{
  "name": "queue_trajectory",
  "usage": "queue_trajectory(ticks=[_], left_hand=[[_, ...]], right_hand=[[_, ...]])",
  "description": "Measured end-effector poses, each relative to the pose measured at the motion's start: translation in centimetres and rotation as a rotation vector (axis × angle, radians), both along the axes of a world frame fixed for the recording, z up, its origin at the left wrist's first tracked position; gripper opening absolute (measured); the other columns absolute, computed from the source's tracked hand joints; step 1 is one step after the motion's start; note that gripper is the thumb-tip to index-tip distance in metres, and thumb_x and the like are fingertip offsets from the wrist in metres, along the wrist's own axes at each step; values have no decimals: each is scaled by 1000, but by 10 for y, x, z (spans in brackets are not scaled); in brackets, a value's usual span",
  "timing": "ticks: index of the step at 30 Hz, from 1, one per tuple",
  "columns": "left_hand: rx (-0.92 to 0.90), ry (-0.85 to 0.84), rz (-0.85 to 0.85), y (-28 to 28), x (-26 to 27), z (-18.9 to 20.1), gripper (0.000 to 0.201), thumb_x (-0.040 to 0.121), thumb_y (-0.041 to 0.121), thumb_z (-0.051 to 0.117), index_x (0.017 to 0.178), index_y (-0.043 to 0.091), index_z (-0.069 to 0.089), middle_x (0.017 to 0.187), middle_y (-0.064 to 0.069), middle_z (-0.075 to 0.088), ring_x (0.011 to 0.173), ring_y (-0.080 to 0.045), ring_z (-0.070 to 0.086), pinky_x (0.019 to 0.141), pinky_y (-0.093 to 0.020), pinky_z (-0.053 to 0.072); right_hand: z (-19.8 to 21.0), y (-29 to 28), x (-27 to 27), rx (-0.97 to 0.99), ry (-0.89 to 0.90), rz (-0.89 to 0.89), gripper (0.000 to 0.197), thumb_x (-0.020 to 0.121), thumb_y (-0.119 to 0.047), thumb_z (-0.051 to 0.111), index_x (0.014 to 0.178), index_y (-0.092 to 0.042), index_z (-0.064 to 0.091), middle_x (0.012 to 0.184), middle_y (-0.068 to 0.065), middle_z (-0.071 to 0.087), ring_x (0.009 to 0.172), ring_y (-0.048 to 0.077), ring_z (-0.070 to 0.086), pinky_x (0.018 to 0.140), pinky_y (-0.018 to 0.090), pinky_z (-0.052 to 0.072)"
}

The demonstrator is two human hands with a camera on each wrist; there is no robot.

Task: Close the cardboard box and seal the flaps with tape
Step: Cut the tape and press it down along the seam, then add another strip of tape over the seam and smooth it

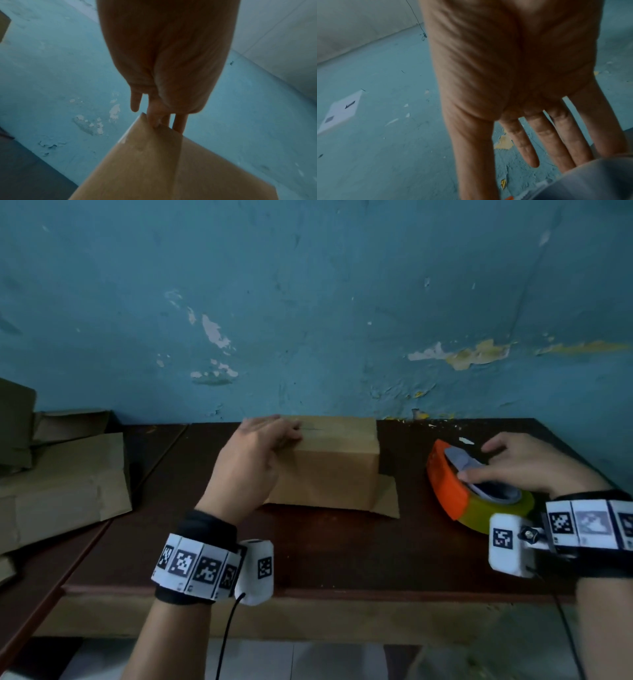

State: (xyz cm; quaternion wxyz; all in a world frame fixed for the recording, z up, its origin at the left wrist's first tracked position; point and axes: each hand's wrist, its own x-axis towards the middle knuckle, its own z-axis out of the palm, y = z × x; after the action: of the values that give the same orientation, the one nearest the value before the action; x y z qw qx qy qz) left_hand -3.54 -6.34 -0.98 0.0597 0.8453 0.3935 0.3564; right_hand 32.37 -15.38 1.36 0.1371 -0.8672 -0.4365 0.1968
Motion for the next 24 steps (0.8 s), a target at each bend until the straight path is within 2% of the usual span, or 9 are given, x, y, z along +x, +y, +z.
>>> queue_trajectory(ticks=[2, 4, 7, 9, 11, 14, 17, 19, 24], left_hand=[[143, 28, 129, -1, 2, 0, 62, 65, -22, 48, 107, 16, 75, 125, -5, 69, 119, -32, 56, 85, -47, 52], [227, 40, 196, -4, 6, 0, 48, 72, -5, 45, 101, 16, 76, 115, -6, 66, 105, -33, 58, 73, -43, 49], [190, 49, 264, -12, 20, 1, 37, 85, 23, 36, 95, 14, 72, 100, -5, 65, 90, -27, 58, 68, -37, 47], [103, 50, 320, -18, 32, -1, 32, 96, 35, 42, 90, 12, 63, 95, -5, 60, 86, -25, 57, 66, -38, 47], [41, 82, 359, -21, 42, -4, 46, 100, 55, 40, 94, 12, 56, 97, -6, 54, 87, -25, 55, 71, -42, 50], [5, 177, 371, -23, 47, -8, 76, 92, 81, 29, 115, 12, 54, 108, -11, 51, 98, -31, 56, 90, -50, 51], [-41, 378, 332, -21, 47, -11, 94, 83, 93, 23, 155, 34, 31, 133, -19, 42, 130, -42, 46, 117, -66, 29], [-65, 475, 277, -19, 45, -12, 98, 77, 97, 22, 159, 43, 20, 146, -22, 32, 145, -45, 31, 121, -69, 14], [-98, 429, 238, -23, 50, -6, 107, 66, 101, 23, 145, 31, 38, 153, -36, 26, 153, -48, 17, 124, -67, 4]], right_hand=[[1, 1, -3, -47, -11, 33, 97, 59, -50, 94, 140, -21, 48, 144, 12, 52, 129, 33, 53, 102, 49, 48], [1, 2, -8, -85, -61, 52, 95, 53, -55, 94, 130, -20, 52, 135, 13, 53, 120, 31, 55, 98, 49, 50], [4, 2, -17, -177, -152, 75, 83, 53, -64, 89, 110, -12, 58, 108, 9, 61, 97, 24, 61, 86, 43, 54], [5, 2, -23, -209, -199, 79, 88, 54, -68, 86, 113, -10, 57, 109, 9, 61, 102, 26, 60, 88, 43, 53], [8, 2, -28, -187, -241, 96, 88, 58, -66, 86, 119, -11, 55, 118, 11, 58, 111, 29, 56, 91, 44, 51], [11, 0, -36, -190, -216, 128, 73, 67, -58, 86, 113, -9, 57, 109, 8, 60, 96, 22, 60, 77, 37, 50], [7, 2, -39, -244, -193, 162, 63, 68, -56, 86, 104, -10, 63, 103, 10, 65, 92, 21, 63, 75, 34, 49], [4, 4, -39, -255, -180, 160, 60, 68, -55, 86, 101, -12, 63, 104, 10, 66, 94, 22, 64, 75, 33, 48], [-1, 7, -32, -235, -155, 158, 59, 64, -55, 88, 96, -11, 64, 96, 9, 66, 89, 23, 64, 78, 37, 51]])
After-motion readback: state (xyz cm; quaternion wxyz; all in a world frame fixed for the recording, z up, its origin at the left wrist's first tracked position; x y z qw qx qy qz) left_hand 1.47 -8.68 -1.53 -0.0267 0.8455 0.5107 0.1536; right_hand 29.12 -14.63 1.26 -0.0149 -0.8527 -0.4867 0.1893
